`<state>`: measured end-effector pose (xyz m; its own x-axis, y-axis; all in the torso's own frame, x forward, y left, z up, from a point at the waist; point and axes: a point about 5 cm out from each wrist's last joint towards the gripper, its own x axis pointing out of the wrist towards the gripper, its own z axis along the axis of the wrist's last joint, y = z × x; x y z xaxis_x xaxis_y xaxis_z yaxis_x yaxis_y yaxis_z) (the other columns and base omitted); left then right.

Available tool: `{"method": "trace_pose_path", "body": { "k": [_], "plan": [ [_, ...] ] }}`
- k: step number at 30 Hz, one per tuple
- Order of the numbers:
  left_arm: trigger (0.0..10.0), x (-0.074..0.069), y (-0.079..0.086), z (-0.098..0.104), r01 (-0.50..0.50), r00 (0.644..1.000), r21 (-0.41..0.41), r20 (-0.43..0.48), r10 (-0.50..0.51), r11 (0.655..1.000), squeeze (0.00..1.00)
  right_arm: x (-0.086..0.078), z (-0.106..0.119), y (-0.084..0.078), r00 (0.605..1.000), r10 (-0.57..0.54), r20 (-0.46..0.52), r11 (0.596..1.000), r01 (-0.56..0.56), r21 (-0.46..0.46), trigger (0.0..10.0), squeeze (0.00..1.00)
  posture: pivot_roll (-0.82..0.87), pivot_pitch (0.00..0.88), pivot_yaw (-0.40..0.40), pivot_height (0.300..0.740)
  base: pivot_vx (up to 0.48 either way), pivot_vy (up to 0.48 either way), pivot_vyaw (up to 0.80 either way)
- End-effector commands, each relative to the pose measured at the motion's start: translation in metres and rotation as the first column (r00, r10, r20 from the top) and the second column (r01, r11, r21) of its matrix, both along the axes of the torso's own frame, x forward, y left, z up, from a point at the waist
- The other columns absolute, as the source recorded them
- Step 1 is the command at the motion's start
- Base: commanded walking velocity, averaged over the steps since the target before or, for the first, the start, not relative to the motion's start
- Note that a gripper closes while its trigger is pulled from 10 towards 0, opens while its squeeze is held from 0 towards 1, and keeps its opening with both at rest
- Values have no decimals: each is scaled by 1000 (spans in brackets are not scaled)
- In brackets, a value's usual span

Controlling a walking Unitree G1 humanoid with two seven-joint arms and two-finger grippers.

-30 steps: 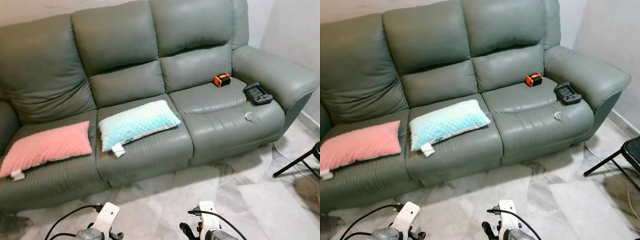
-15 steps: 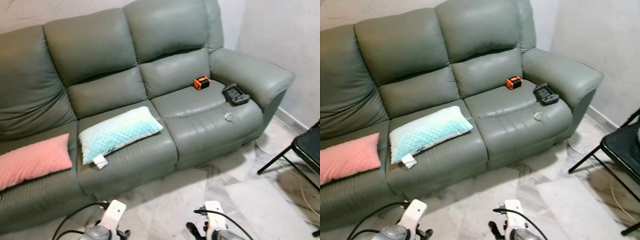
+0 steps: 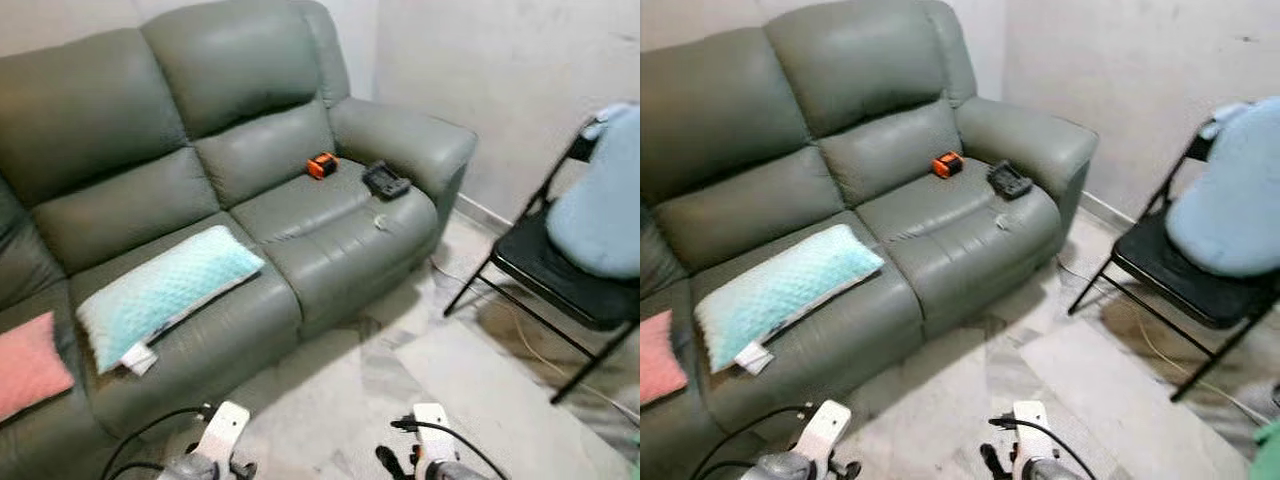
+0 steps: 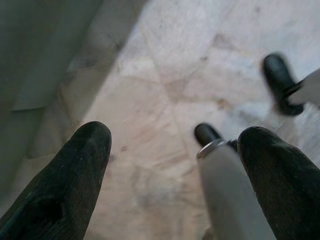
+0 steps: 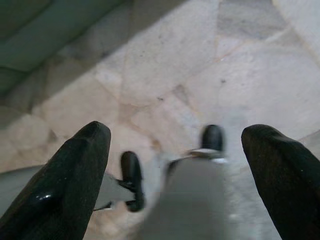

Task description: Move the pillow to the sofa

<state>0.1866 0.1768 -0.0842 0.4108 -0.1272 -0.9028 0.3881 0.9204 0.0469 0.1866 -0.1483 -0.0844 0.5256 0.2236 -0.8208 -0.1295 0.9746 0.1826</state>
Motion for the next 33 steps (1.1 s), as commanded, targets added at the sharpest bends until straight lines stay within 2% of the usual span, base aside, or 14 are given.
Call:
{"method": "trace_pose_path", "body": {
  "k": [1, 25, 33],
  "plan": [
    [10000, 4, 0, 2, -3, 1000, 7, 9, 3, 1000, 0, -2, -1, 0, 1000, -2, -8, 1000, 2, -4, 10000, 0, -212, 0, 114, 740, 0, 0, -769],
    [10000, 3, 5, 1, -11, 1000, 44, 10, 11, 999, 0, -1, -1, 3, 1000, -3, -8, 1000, 3, 5, 10000, 0, -208, 0, 117, 740, 0, 0, -769],
    [10000, 3, 6, 2, 19, 1000, 52, 13, -19, 998, 0, -1, -1, 3, 1000, -8, -5, 1000, 8, 8, 10000, 0, -211, 0, 119, 740, 0, 0, -769]
  ]
}}
